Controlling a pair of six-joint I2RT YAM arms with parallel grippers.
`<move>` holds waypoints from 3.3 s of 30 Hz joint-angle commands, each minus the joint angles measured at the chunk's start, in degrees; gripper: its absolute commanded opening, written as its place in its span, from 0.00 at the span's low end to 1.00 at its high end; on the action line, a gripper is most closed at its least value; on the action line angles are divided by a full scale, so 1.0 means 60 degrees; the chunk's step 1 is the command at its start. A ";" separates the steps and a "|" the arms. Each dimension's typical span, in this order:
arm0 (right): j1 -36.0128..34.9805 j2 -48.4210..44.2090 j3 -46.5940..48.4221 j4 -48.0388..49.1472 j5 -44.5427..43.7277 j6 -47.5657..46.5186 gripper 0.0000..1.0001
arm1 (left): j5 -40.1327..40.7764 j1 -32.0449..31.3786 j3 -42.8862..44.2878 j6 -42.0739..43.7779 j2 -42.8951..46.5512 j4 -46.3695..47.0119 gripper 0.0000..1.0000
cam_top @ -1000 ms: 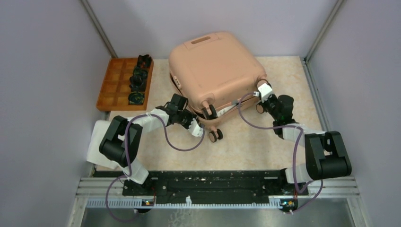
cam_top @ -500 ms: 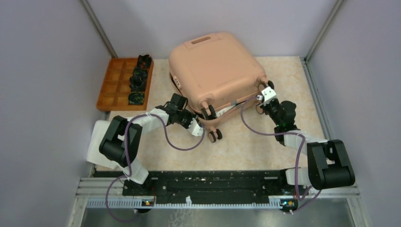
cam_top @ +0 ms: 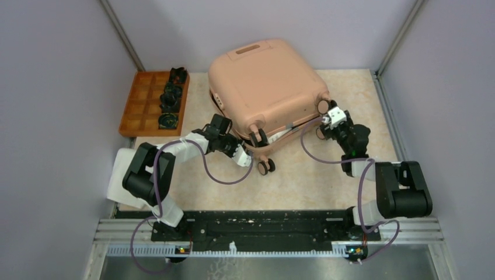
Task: Pack the luggage
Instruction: Zip the luggage at the center of the board.
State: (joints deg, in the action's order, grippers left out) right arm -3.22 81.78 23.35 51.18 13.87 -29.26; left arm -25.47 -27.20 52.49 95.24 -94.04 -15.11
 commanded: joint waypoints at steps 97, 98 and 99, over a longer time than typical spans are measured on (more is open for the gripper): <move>0.2070 0.3429 0.5975 -0.5992 0.6762 -0.0302 0.23 | 0.0011 0.0135 0.1407 -0.0085 -0.0557 0.1761 0.00; 0.2051 0.3391 0.5936 -0.5889 0.6678 -0.0307 0.22 | 0.0019 0.0146 0.1448 -0.0116 -0.0544 0.1723 0.00; 0.2023 0.3372 0.5838 -0.5704 0.6569 -0.0272 0.22 | 0.0024 0.0143 0.1473 -0.0133 -0.0543 0.1671 0.00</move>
State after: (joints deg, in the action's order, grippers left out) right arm 11.14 102.39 56.62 15.64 48.80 -27.59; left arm -24.29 -26.35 57.47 94.37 -100.01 -10.13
